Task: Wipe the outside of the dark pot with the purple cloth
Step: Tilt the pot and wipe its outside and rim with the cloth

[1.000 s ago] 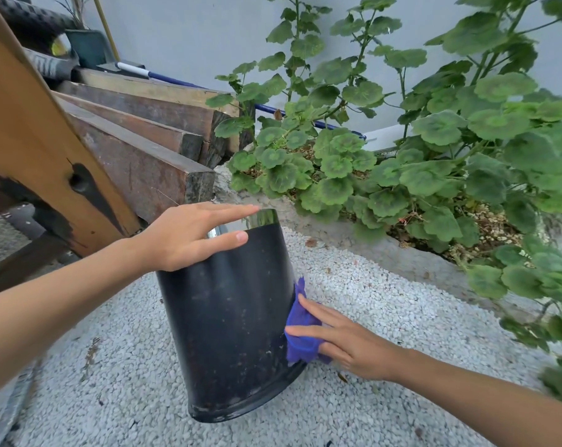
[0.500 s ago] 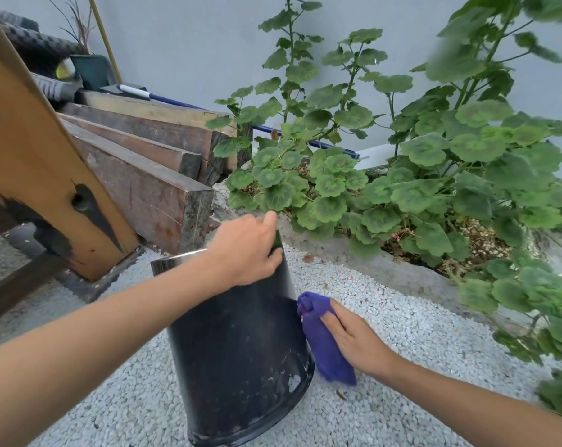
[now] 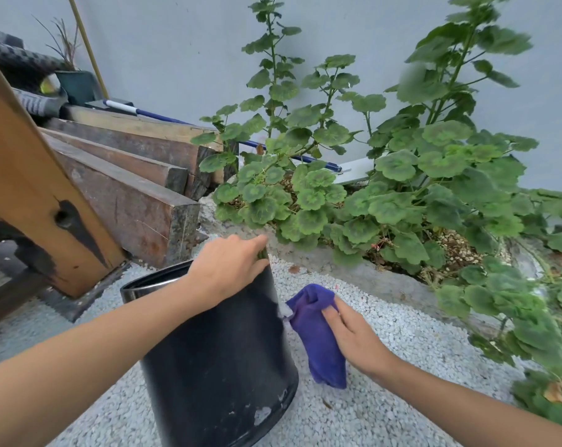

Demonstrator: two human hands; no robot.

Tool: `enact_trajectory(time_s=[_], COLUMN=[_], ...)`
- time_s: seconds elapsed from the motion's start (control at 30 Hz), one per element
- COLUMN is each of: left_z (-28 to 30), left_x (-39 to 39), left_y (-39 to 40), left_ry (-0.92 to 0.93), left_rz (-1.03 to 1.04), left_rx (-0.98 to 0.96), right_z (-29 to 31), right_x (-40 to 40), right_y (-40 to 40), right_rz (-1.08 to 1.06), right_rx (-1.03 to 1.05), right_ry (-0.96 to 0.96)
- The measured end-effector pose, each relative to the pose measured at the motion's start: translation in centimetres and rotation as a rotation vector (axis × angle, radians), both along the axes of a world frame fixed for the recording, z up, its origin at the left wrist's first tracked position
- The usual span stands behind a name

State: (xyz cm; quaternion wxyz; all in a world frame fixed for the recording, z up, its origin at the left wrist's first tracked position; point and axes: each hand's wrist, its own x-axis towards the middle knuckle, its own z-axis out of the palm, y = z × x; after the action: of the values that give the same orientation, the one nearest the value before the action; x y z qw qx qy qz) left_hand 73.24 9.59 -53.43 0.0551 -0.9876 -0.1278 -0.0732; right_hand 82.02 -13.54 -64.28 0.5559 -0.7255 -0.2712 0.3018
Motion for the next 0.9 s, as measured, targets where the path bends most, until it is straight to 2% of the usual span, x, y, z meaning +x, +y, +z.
enact_trajectory(time_s=[0.17, 0.4, 0.47, 0.73, 0.8, 0.9], left_z=[2.3, 1.1, 0.0, -1.1, -1.4, -2.2], left_x=[-3.5, -7.4, -7.8, -5.6, -4.9, -4.5], left_y=[1.3, 2.6, 2.5, 0.8, 0.8, 1.2], left_ry=[-0.294, -0.5, -0.456, -0.288, -0.215, -0.128], left_rz=[-0.135, -0.271, -0.28, -0.448, -0.451, -0.407], left_rx=[-0.024, -0.336, -0.322, -0.021, 0.081, 0.122], right_z=[3.6, 7.1, 7.0, 5.9, 5.6, 5.0], right_x=[1.0, 1.2, 1.0, -0.2, -0.2, -0.5], right_y=[0.6, 1.0, 1.2, 2.6, 3.0, 3.4], right_rz=[-0.114, -0.229, -0.234, -0.18, -0.186, -0.165], right_rx=[0.104, 0.207, 0.19, 0.145, 0.111, 0.053], right_ry=[-0.078, -0.24, -0.258, -0.279, -0.315, -0.334])
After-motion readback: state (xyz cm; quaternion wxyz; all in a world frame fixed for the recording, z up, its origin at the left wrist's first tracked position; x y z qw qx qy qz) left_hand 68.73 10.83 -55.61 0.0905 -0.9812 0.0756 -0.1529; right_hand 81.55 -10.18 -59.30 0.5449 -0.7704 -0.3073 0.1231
